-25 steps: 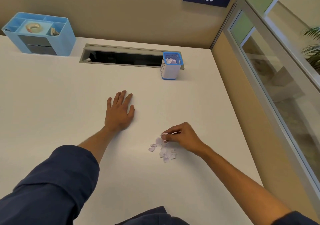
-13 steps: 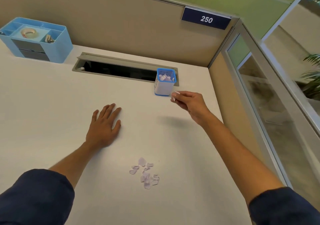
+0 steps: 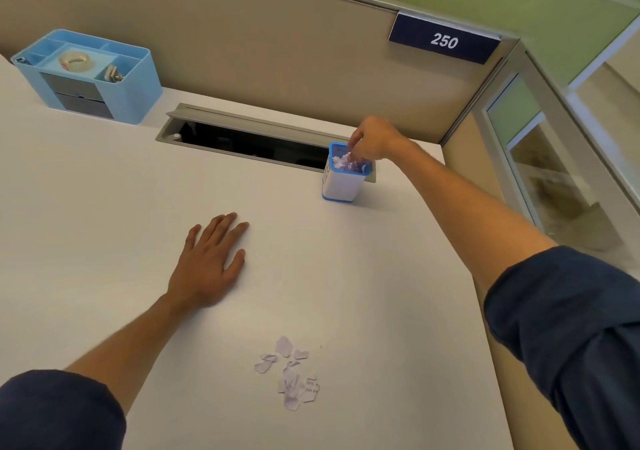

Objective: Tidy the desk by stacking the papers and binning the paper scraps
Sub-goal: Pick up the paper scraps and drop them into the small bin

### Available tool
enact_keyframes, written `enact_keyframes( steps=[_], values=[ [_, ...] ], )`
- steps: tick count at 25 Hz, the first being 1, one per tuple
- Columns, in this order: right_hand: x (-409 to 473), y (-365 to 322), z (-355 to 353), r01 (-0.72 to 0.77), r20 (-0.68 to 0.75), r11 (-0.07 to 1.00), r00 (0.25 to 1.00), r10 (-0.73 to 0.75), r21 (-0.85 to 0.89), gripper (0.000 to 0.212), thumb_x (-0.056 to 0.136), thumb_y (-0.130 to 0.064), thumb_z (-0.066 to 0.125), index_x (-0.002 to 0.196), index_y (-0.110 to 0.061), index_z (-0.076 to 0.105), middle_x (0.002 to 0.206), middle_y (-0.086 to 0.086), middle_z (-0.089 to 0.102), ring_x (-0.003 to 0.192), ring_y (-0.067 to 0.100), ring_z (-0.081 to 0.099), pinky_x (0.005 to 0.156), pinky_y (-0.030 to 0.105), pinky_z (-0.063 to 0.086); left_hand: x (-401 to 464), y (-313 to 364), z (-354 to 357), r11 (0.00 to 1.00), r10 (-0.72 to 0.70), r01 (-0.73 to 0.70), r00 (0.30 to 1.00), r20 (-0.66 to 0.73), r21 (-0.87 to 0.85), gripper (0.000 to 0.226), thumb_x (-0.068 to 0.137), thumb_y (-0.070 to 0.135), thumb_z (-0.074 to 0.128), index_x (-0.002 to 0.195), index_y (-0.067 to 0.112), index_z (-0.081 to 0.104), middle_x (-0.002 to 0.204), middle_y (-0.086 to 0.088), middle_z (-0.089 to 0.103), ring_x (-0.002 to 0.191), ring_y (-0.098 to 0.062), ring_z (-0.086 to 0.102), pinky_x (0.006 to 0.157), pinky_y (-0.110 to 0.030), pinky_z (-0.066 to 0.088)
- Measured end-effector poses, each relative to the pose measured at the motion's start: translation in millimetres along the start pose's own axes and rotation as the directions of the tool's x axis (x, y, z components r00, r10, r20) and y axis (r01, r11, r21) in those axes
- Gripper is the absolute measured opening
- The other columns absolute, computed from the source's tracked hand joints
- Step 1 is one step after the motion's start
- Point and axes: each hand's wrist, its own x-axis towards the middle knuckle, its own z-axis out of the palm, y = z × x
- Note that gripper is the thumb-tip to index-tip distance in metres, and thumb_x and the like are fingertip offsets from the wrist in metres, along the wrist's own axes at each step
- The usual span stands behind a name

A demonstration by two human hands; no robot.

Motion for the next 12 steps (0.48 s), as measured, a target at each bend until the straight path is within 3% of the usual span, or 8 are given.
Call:
enact_keyframes(
  steps=[4,8,12],
  values=[
    [5,-1,-7,-0.025,0.044,0.998,0.999,0.023,0.052,0.019,0.081,-0.008,0.071,0.1,-0.005,0.072,0.096,0.011,0.073,0.079,0.019,0.071,0.059,0.024,0.055,-1,0,-1,1.0,-0.002,0.002,1.0,0.01,-0.006,0.059,0.096,0.048,0.022,0.152,0.032,0.029,0.162,0.007,0.022,0.15,-0.013,0.014,0.121,-0.044,0.008],
    [11,-4,0,0.006,-0.054,1.0,0.999,-0.005,0.022,0.016,0.082,-0.012,0.072,0.096,-0.004,0.073,0.1,0.01,0.073,0.088,0.018,0.07,0.074,0.032,0.059,-1,0,-1,1.0,-0.007,0.007,1.0,0.016,-0.008,0.059,0.096,0.048,0.022,0.152,0.033,0.028,0.162,0.008,0.021,0.15,-0.012,0.013,0.121,-0.043,0.007],
    [14,-11,23,0.046,-0.055,0.992,0.997,-0.053,-0.114,0.022,0.085,-0.015,0.068,0.104,-0.004,0.072,0.106,0.013,0.07,0.093,0.023,0.066,0.077,0.032,0.055,-1,1,-3,1.0,-0.013,0.013,1.0,0.012,-0.012,0.059,0.096,0.048,0.022,0.152,0.032,0.029,0.162,0.009,0.02,0.15,-0.012,0.013,0.121,-0.041,0.005]
  ],
)
